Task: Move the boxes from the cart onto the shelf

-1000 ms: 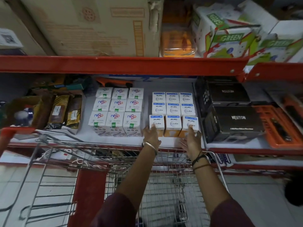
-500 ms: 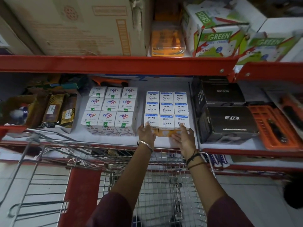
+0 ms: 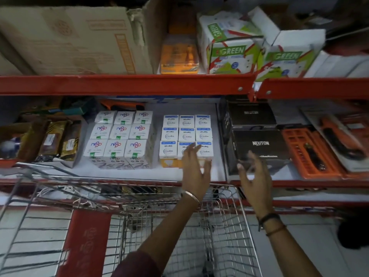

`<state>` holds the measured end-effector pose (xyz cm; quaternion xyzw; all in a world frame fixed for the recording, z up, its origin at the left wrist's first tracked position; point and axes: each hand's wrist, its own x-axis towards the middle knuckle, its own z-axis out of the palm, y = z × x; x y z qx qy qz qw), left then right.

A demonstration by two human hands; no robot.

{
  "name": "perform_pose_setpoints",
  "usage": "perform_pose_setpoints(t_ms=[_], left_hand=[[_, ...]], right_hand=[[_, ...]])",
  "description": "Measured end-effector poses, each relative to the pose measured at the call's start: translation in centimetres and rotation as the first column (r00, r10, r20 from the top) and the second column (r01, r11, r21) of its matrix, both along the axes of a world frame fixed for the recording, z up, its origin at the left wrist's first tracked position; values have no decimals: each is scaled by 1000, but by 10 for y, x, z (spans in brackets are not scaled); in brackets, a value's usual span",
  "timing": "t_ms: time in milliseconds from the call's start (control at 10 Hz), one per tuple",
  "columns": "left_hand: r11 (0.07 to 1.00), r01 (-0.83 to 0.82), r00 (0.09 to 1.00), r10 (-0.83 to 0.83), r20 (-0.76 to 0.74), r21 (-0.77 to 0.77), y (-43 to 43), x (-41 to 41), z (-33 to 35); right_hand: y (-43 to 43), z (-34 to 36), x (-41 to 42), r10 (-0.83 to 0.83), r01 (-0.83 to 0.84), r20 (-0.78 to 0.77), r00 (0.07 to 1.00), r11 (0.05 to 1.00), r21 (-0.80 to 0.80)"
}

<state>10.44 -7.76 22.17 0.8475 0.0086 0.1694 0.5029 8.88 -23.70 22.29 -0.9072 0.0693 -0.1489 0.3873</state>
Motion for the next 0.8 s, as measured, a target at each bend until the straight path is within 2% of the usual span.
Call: perform_pose_setpoints(t_ms=[100,200,300,400,600,700,800], left_hand=[[901,265,962,-271,-33,344,-39,11,1],[698,376,919,-366,-148,609,-74,26,-5],[533,420,897,-366,-248,734,-85,45,-22],[412,344,930,-272,-247,843,-84,57,-31],[387,299,946,-237,-219,872,-84,68,-29],[428,287,953,-220,-210,857,-84,66,-35],[482,339,931,-294,-215,808,-85,65,-26]], right_hand=[[-53,-7,14,37,-65,-83,996,929,-365],[-90,-20,27,92,-181,-184,979,808,-561],[-103,-28,37,97,-216,-212,972,716,-664],[-105,-30,46,87,-199,-197,977,707,-679],[-103,-34,63,90,-204,-201,976,711,-673],[-102,-35,64,93,-173,-153,984,711,-682],[-102,-32,61,111,-172,-135,985,733,-658]])
